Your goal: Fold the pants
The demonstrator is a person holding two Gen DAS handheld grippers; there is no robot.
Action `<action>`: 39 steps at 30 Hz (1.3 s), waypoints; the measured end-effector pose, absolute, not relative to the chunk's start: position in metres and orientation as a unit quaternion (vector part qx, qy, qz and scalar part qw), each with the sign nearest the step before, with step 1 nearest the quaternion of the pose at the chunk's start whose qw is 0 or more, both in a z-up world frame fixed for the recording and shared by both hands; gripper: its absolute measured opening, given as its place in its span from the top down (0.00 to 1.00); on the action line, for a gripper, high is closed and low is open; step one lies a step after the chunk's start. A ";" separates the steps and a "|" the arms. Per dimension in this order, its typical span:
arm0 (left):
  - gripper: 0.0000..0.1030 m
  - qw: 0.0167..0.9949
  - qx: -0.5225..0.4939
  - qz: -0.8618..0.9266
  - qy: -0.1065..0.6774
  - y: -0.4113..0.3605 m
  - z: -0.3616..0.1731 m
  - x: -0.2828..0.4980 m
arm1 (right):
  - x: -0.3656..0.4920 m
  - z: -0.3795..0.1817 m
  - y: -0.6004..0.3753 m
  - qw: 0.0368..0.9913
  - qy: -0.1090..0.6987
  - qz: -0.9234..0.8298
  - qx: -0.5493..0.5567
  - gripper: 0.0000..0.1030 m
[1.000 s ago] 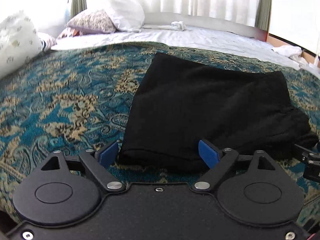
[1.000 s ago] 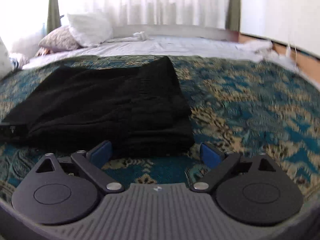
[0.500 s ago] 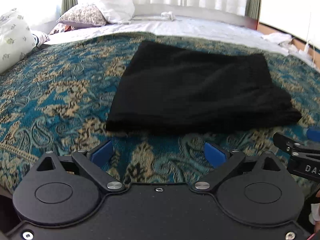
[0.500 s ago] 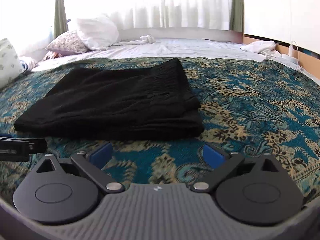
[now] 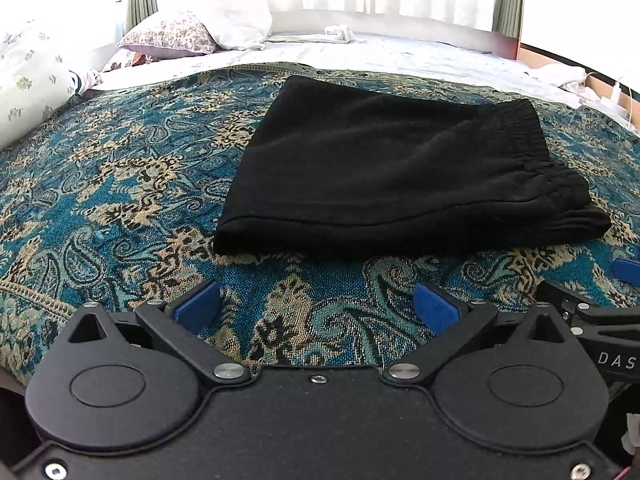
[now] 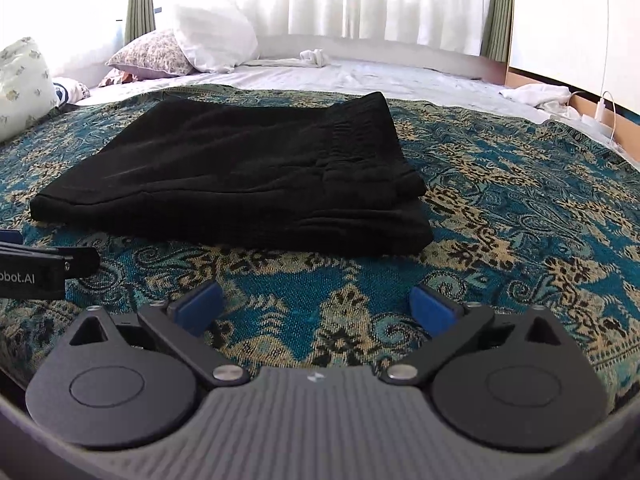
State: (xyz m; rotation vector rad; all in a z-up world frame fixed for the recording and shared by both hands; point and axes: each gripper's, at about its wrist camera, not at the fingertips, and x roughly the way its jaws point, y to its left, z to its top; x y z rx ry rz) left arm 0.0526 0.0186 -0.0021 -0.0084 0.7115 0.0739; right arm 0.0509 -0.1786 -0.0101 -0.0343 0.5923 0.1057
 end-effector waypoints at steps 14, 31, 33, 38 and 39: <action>0.00 0.932 -0.012 0.042 0.360 0.020 -0.002 0.058 | 0.053 -0.011 -0.180 0.955 0.291 0.053 -0.015 0.00; 0.00 0.930 -0.016 0.041 0.366 0.022 -0.002 0.060 | 0.053 -0.011 -0.180 0.955 0.291 0.052 -0.015 0.00; 0.00 0.929 -0.016 0.041 0.366 0.022 -0.002 0.060 | 0.052 -0.011 -0.180 0.955 0.291 0.053 -0.015 0.00; 0.00 0.929 -0.016 0.041 0.367 0.022 -0.002 0.060 | 0.053 -0.011 -0.180 0.955 0.291 0.053 -0.015 0.00; 0.00 0.929 -0.016 0.041 0.367 0.022 -0.002 0.060 | 0.052 -0.011 -0.180 0.955 0.291 0.053 -0.015 0.00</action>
